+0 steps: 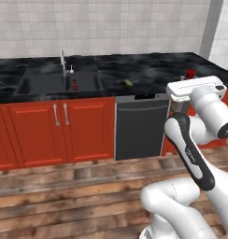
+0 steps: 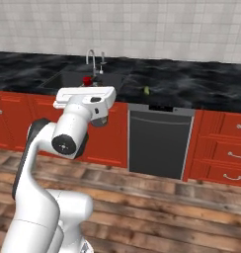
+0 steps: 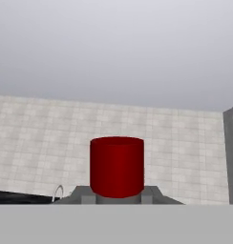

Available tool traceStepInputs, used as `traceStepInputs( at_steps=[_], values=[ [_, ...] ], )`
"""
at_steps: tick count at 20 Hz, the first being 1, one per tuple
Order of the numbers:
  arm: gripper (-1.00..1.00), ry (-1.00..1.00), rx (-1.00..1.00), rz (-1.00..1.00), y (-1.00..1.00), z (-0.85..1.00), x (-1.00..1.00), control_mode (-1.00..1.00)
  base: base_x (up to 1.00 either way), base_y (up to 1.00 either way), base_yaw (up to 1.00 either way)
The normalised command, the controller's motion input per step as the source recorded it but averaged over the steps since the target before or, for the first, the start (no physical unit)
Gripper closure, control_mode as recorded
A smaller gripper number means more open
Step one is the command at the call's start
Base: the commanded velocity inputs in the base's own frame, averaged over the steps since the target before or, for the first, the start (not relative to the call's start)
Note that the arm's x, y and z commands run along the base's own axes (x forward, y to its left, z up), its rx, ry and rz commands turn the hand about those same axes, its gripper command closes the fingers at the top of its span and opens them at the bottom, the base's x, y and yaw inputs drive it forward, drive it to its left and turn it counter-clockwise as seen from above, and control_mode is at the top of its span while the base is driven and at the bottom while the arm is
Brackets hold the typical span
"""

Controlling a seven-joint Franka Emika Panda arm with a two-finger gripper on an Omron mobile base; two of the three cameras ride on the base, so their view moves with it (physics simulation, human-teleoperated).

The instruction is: Open the cabinet directly in front. Then move the liquor and the mug to the dining counter with the candle on it.

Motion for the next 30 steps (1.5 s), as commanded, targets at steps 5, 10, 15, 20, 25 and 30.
traceStepInputs(
  at_steps=[5, 10, 15, 20, 25, 30],
  values=[
    [1.00, 0.00, 0.00, 0.00, 0.00, 0.00, 0.00, 1.00, 0.00, 0.00, 0.01],
    [1.00, 0.00, 0.00, 0.00, 0.00, 0.00, 0.00, 1.00, 0.00, -0.44, 0.00],
    [1.00, 0.00, 0.00, 0.00, 0.00, 0.00, 0.00, 1.00, 0.13, -0.99, 0.00],
    [1.00, 0.00, 0.00, 0.00, 0.00, 0.00, 0.00, 1.00, 0.33, -1.00, -0.02],
    [1.00, 0.00, 0.00, 0.00, 0.00, 0.00, 0.00, 1.00, 0.50, -1.00, -0.05],
    [1.00, 0.00, 0.00, 0.00, 0.00, 0.00, 0.00, 1.00, 0.61, -1.00, -0.06]
  ],
)
